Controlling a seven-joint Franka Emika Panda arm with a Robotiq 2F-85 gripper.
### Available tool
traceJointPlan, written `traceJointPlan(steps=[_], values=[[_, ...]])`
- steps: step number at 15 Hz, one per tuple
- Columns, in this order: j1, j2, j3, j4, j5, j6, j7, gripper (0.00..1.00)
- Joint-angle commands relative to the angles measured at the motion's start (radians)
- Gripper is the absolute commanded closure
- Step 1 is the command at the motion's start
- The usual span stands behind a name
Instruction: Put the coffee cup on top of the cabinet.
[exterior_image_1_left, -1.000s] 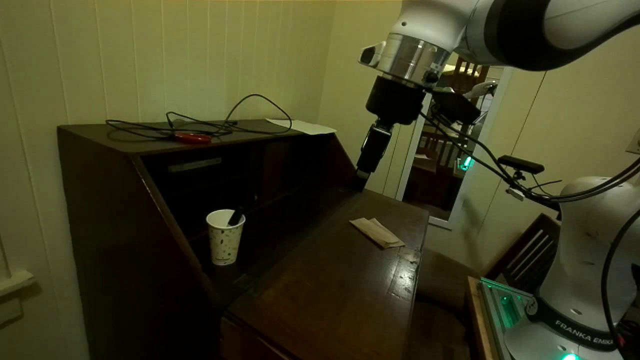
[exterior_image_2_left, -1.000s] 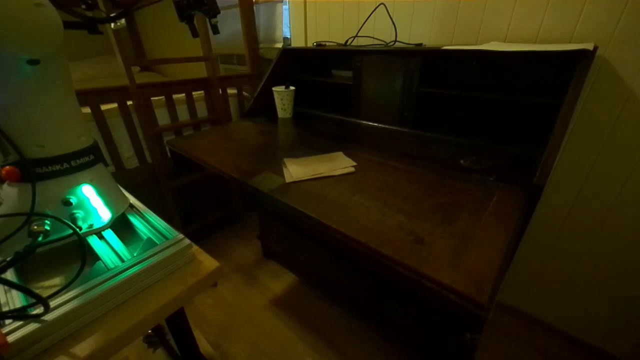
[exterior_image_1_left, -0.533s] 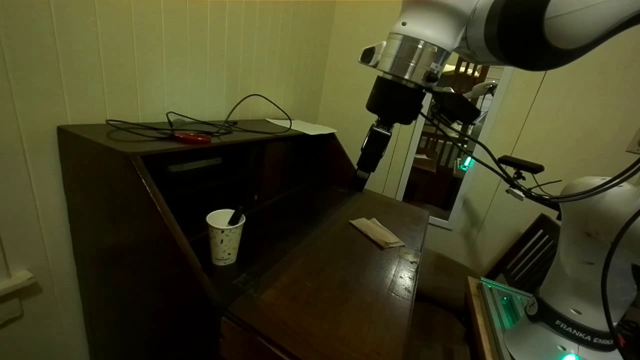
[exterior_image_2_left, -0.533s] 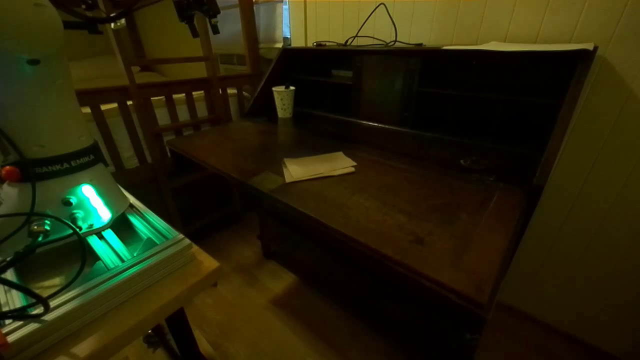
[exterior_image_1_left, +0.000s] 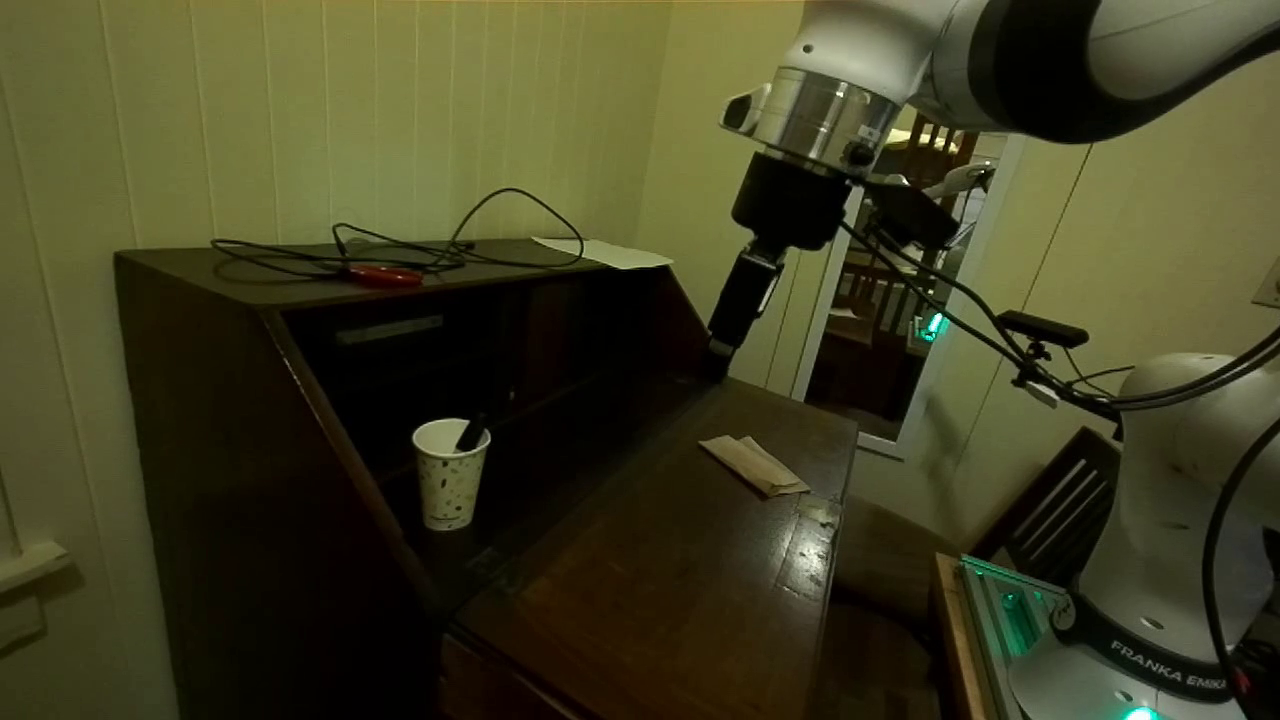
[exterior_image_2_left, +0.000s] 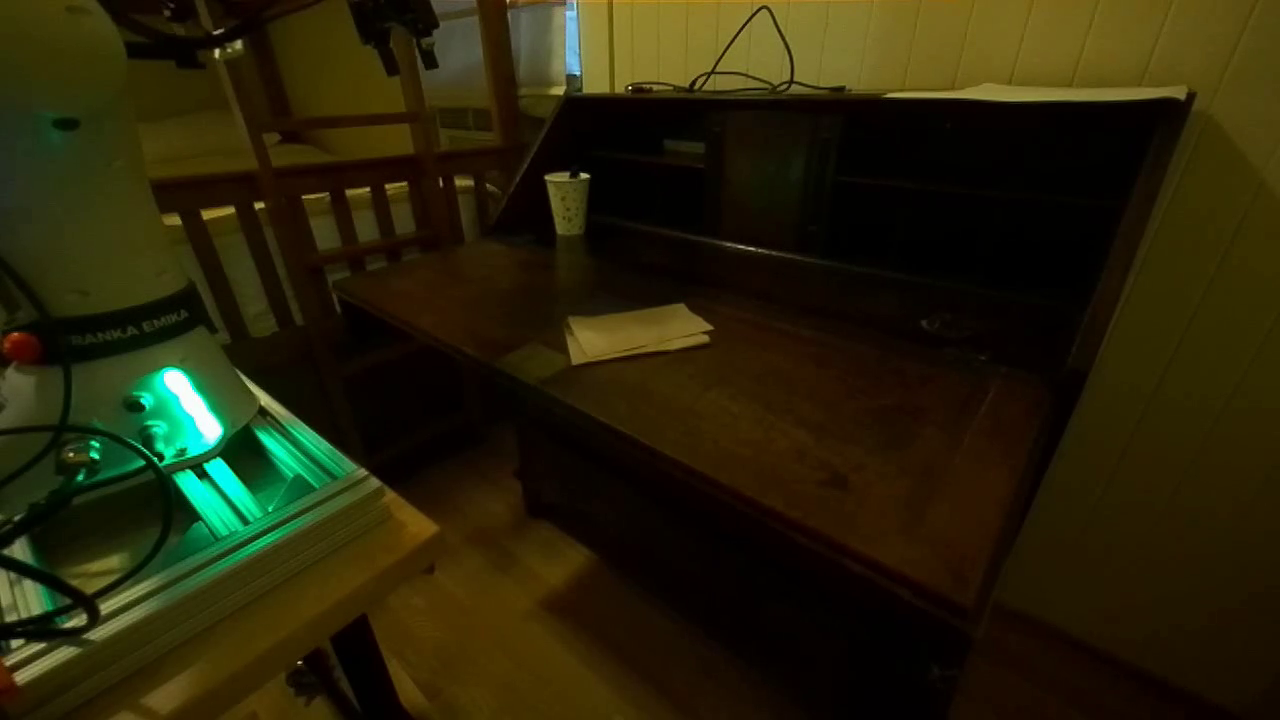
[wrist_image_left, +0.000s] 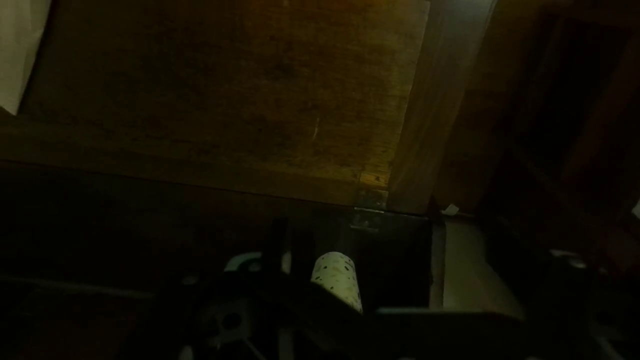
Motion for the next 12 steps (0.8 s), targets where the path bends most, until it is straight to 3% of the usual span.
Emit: traceJointPlan(steps=[1,7,12], values=[[-0.033,0.058,0.06,0.042,-0.028,0.006,0.243,0.0],[-0.079,0.176,0.121,0.08,-0.109,0.117,0.651,0.0],[-0.123,0.316,0.069,0.159,-0.279,0.127,0.945,0.0]])
